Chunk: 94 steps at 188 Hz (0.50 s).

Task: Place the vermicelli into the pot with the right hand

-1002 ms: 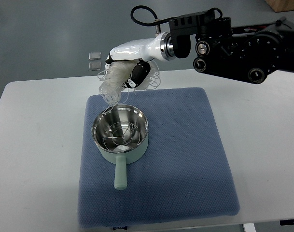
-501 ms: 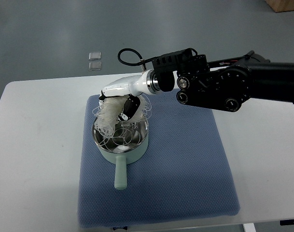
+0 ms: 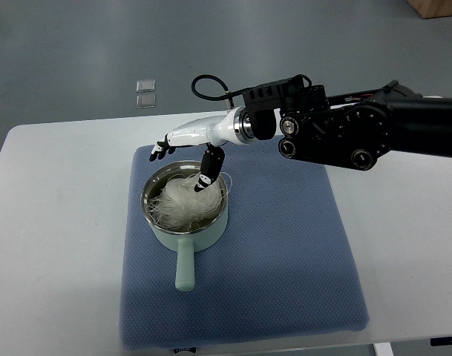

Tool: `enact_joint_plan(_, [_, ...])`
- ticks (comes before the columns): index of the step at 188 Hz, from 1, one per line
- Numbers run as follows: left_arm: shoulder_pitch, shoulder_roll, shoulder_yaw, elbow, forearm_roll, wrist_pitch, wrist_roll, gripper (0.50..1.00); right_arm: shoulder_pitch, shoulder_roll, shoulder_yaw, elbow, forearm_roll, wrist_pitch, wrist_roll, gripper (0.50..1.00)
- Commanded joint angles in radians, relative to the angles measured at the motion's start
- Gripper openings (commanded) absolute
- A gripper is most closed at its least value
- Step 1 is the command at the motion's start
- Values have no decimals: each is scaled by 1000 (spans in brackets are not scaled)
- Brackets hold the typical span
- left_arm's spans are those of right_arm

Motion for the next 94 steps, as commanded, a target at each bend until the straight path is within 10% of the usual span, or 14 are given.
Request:
enact_joint_plan(1, [0,0,0,0,0,1,0,1000,8,-29,14,0,1,-5,0,856])
enact_joint_plan(54, [0,0,-3,0,-2,0,0,1000,-58,-147,202,-80,307,-30,-6,856])
enact_joint_plan(94, [-2,0,-9,0,-2,0,0,1000,-240,-155,403,-245,544,-222,-12,856])
